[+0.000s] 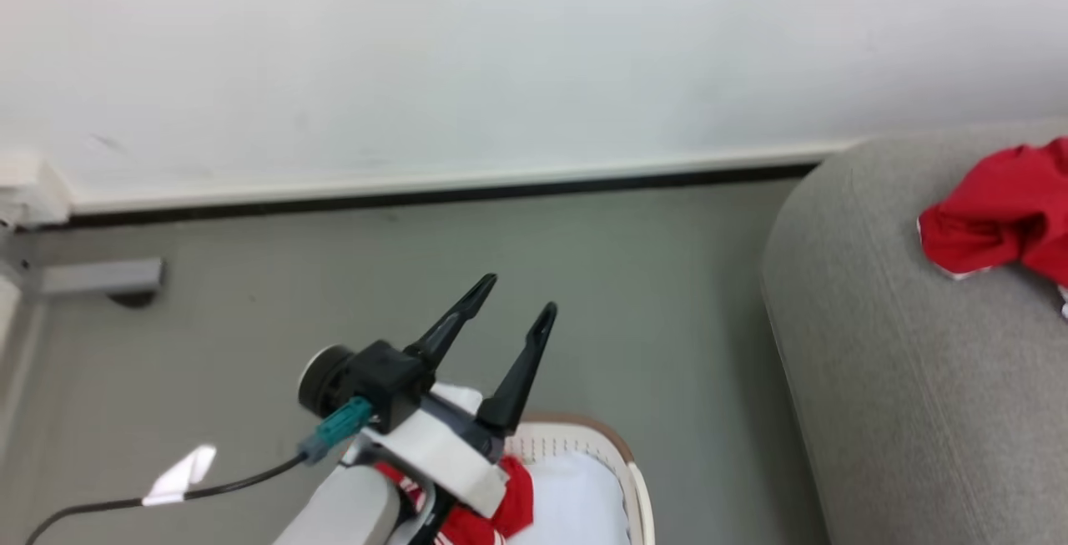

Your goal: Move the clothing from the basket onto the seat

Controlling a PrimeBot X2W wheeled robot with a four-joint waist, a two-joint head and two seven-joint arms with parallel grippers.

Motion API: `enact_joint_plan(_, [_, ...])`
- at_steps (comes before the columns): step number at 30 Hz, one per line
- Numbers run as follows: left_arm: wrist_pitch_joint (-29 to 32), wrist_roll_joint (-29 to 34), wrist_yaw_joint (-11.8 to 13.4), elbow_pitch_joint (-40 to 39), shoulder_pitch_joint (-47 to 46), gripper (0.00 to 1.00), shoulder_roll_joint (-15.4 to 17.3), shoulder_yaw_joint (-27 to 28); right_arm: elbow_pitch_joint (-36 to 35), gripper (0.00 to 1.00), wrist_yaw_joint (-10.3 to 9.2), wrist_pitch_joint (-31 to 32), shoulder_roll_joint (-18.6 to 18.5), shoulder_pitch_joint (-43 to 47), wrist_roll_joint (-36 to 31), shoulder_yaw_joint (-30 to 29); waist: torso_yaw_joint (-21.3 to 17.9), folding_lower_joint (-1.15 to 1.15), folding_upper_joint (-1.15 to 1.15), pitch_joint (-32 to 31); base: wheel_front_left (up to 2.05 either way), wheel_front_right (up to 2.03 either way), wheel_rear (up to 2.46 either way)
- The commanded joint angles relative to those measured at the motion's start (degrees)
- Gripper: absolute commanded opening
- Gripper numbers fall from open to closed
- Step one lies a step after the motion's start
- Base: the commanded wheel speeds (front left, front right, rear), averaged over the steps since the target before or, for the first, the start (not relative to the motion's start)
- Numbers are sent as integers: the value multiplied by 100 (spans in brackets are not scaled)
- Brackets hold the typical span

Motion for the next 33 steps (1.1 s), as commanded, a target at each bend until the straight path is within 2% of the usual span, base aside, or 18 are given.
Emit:
enact_joint_plan(1, [-2,-48,41,-19,215,100,19,120,-171,100,-12,-28,33,257,-71,-38,258,2,0,-535,0,0,0])
enact_joint_plan(7, [-3,-43,277,-161,734,100,2,808,-1151,100,-12,-34,636,1332,-373,-755,511,2,0,-874,0,0,0])
enact_joint_plan(8, [-3,-43,277,-161,734,100,2,808,-1151,100,-12,-34,636,1332,-373,-755,511,2,0,-874,0,0,0])
enact_joint_plan(17, [-3,159,488,-213,1331,100,-71,1633,-2229,100,-12,-35,2008,3083,-1238,-1624,659,2,0,-889,0,0,0])
enact_joint_plan(25, [-3,511,420,-303,1875,100,-326,2169,-2805,100,-12,-36,2831,4065,-1722,-1955,577,2,0,-839,0,0,0])
enact_joint_plan(33, [-3,831,209,-248,2113,100,-636,2588,-3143,100,-12,-36,3126,4509,-2049,-2087,579,2,0,-768,0,0,0])
